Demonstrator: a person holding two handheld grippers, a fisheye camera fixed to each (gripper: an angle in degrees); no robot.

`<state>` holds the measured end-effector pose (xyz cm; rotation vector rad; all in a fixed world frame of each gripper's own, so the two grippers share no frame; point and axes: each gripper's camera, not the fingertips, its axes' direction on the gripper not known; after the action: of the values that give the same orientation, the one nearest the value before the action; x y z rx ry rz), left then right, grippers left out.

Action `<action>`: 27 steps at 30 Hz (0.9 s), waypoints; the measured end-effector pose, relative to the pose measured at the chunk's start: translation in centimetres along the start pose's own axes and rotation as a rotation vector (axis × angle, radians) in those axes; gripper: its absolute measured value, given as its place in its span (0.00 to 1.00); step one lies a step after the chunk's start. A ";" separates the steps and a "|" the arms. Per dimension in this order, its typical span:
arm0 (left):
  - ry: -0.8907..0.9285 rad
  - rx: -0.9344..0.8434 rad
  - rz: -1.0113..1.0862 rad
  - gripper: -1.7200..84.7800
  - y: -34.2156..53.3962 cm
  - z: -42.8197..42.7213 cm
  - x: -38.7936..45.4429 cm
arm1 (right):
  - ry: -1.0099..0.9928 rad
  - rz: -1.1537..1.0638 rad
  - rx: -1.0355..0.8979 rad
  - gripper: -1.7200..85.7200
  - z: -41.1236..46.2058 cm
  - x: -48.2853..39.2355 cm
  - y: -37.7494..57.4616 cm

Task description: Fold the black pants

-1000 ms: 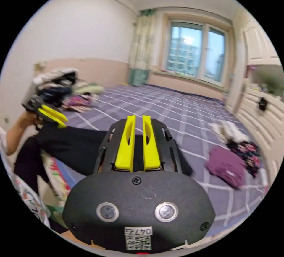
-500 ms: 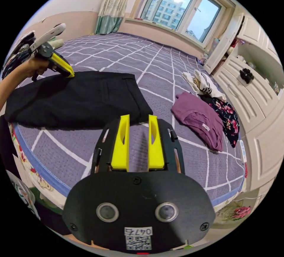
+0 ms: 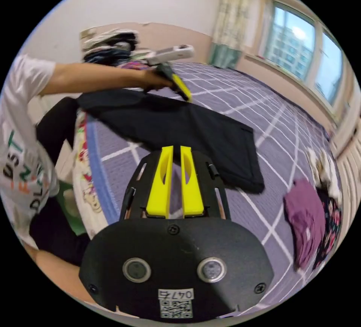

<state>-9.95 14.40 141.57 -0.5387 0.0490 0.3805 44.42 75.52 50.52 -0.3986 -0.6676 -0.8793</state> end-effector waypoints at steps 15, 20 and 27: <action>0.427 0.097 0.175 0.08 11.6 -6.9 1.7 | 0.079 -0.534 -0.106 0.03 3.2 -11.4 -4.9; 0.394 0.109 0.127 0.09 11.8 -5.7 1.3 | -0.145 -0.203 -0.144 0.03 2.9 -6.2 -9.1; 0.361 -0.014 0.102 0.02 9.4 -4.0 -1.1 | -0.075 -0.159 -0.146 0.04 3.5 -5.6 -9.5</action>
<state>-14.22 19.40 133.66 -0.6152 0.4228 0.3796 32.84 75.17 49.72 -0.5162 -0.7136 -1.0724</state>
